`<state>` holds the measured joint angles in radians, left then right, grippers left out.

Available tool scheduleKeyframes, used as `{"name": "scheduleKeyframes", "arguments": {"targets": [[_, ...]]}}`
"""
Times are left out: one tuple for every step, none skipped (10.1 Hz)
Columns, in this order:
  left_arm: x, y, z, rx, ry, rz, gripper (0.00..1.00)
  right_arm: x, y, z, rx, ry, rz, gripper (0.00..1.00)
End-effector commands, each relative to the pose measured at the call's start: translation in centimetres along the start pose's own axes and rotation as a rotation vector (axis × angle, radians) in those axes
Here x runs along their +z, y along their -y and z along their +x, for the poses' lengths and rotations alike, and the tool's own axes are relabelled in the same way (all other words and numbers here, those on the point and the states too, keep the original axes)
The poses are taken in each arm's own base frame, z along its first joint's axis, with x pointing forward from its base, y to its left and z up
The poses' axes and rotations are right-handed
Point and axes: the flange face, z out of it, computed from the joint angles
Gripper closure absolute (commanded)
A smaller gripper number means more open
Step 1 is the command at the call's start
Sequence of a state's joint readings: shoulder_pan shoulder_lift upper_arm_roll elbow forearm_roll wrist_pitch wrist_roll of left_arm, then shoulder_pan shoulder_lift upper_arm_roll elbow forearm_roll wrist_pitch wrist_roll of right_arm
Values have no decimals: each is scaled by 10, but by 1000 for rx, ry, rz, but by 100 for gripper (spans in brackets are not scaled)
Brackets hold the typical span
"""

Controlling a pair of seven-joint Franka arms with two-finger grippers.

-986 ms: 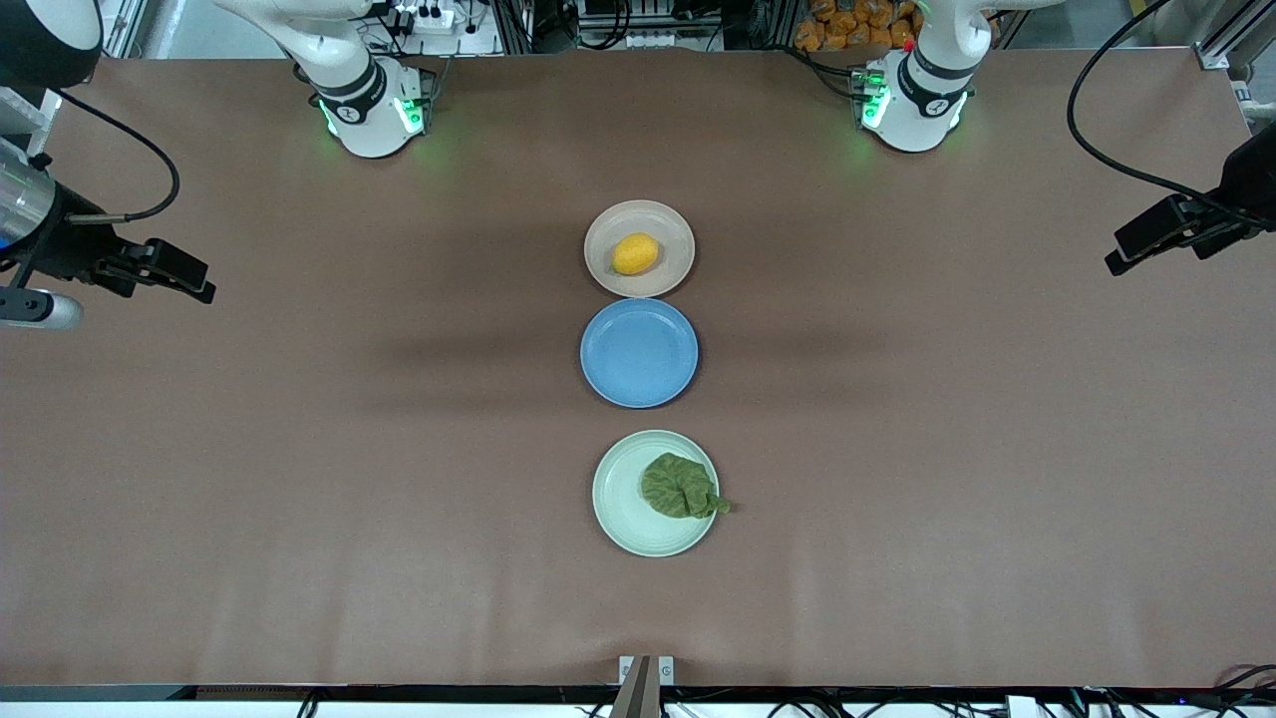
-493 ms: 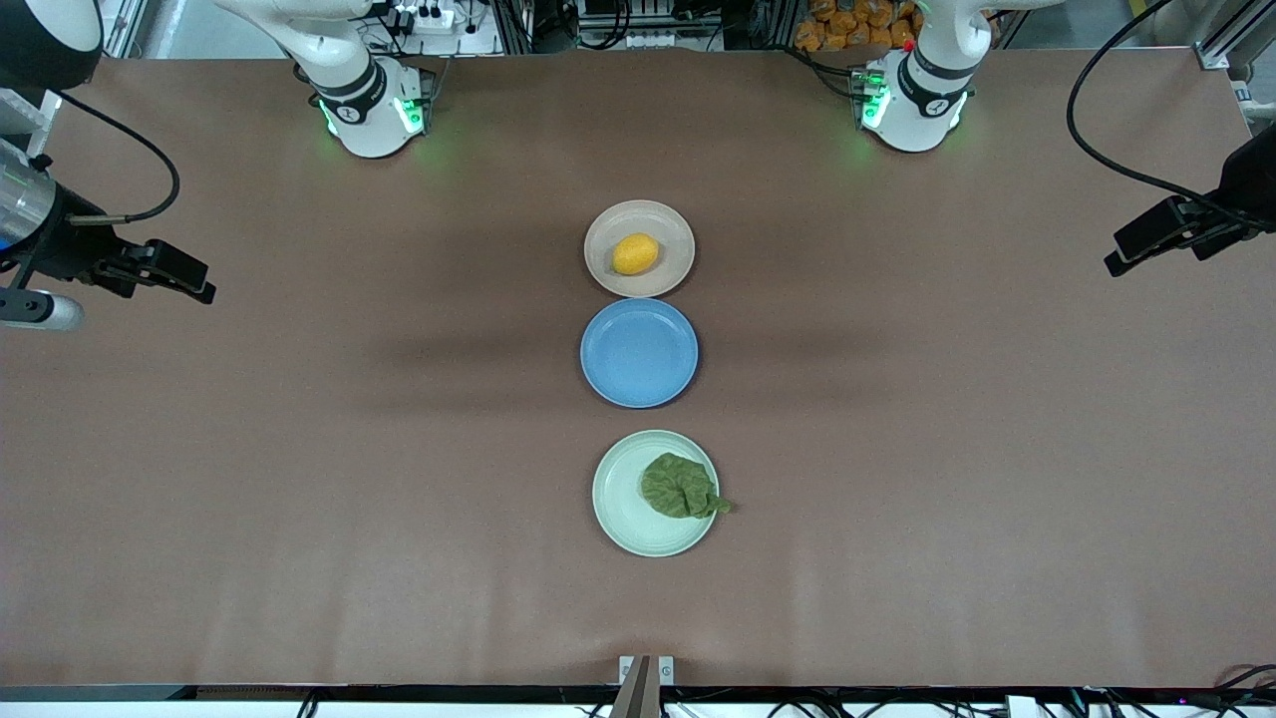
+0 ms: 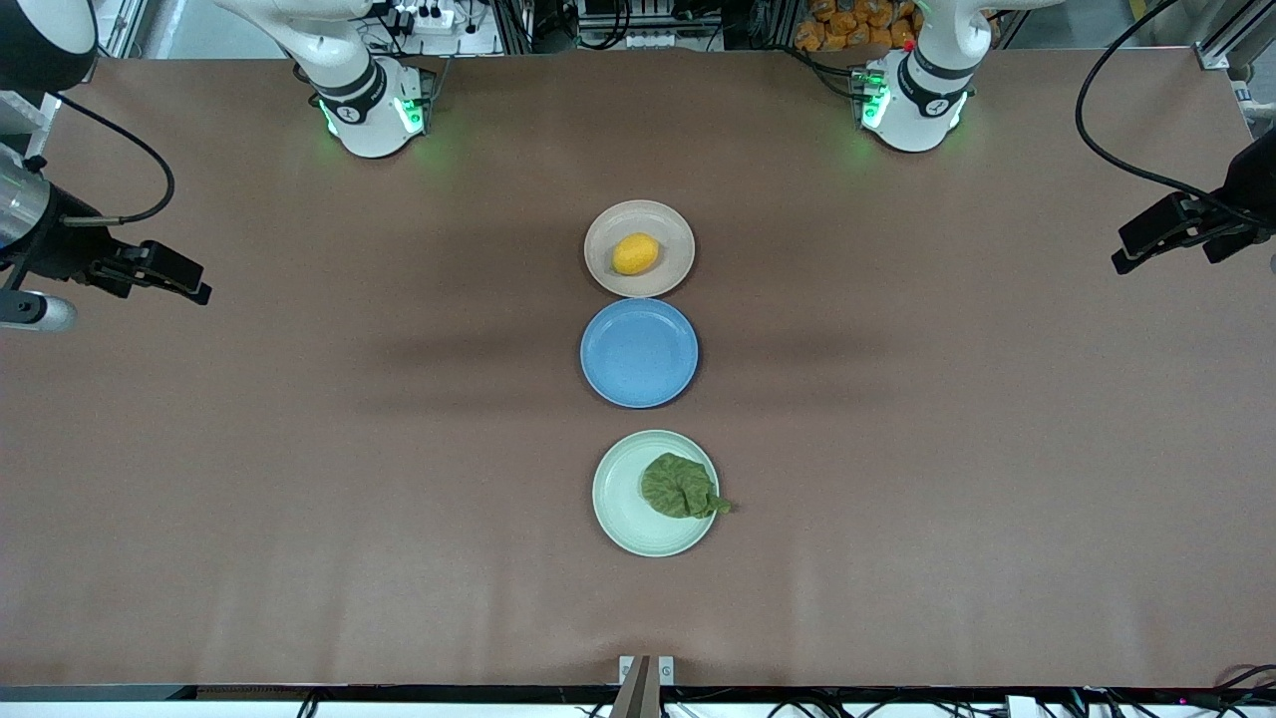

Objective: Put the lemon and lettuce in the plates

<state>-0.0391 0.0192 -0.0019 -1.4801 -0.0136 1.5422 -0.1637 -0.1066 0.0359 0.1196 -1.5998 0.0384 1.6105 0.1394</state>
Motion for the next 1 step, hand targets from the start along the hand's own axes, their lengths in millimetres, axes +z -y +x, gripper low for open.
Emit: {"name": "scheduleKeyframes", "arguments": {"targets": [[-5, -2, 0, 19, -6, 19, 0, 0, -4, -1, 5, -3, 17, 0]]}}
